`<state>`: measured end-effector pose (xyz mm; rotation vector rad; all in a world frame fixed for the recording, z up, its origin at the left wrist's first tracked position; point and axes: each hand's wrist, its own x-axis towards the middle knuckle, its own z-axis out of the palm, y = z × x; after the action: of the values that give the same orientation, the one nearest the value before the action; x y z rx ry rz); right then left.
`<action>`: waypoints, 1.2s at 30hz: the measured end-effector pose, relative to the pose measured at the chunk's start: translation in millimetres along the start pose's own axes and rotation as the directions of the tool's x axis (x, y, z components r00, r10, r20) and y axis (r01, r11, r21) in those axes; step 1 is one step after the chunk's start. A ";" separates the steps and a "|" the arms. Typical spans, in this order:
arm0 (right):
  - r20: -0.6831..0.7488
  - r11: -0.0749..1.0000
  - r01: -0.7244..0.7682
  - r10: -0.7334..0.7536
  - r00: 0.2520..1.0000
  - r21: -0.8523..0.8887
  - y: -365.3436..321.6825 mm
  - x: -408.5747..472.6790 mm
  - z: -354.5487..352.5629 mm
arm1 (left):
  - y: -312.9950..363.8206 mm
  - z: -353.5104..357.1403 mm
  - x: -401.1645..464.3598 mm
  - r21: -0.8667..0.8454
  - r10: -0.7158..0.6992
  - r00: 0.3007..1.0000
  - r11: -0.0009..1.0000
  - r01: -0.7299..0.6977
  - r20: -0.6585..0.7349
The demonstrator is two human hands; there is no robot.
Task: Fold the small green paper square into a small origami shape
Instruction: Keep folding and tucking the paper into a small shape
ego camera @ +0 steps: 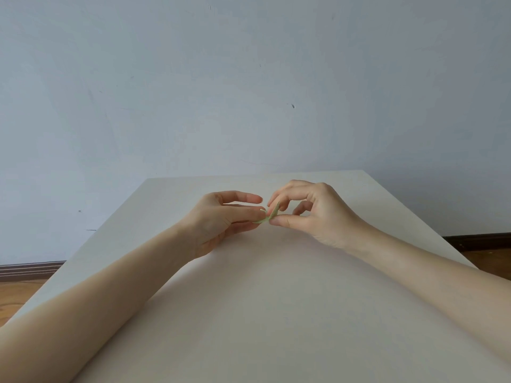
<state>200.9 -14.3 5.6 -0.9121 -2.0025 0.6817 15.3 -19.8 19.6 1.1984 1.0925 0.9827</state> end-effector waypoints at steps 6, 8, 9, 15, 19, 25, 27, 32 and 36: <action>-0.024 0.993 -0.078 0.080 0.996 0.089 2.6 2.5 -0.8 | 1.6 1.0 -1.2 -0.020 0.036 0.999 0.999 -0.036 0.012; -0.039 0.983 -0.098 0.105 0.994 0.154 1.5 2.8 -0.8 | 2.2 1.4 -1.8 -0.011 0.069 0.997 0.998 -0.069 0.014; -0.041 0.977 -0.107 0.117 0.992 0.187 1.2 3.1 -0.6 | 2.5 1.7 -1.9 -0.005 0.084 0.996 0.996 -0.084 0.016; -0.077 0.930 -0.154 0.190 0.979 0.335 2.8 3.9 -0.1 | 2.0 3.5 -2.8 0.011 0.133 0.991 0.991 -0.133 0.015; -0.104 0.920 -0.165 0.214 0.971 0.356 2.1 3.5 0.4 | 0.8 4.8 -3.3 0.032 0.164 0.986 0.986 -0.164 0.004; -0.137 0.916 -0.174 0.237 0.962 0.361 -0.1 3.6 0.5 | 0.2 8.6 -5.3 0.102 0.237 0.971 0.967 -0.235 -0.008; -0.140 0.913 -0.175 0.241 0.960 0.369 -1.4 3.2 0.6 | -0.3 9.0 -6.1 0.149 0.267 0.964 0.954 -0.261 -0.017; -0.134 0.912 -0.180 0.244 0.961 0.367 -4.5 2.8 0.4 | -0.7 9.4 -6.9 0.186 0.290 0.957 0.942 -0.280 -0.026; -0.110 0.912 -0.185 0.240 0.965 0.367 -5.6 3.4 -0.3 | -0.1 9.5 -7.5 0.196 0.289 0.957 0.940 -0.280 -0.021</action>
<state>197.8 -14.9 11.4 -0.9377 -1.5887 1.0262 23.1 -29.1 20.7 1.5275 1.0904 1.1528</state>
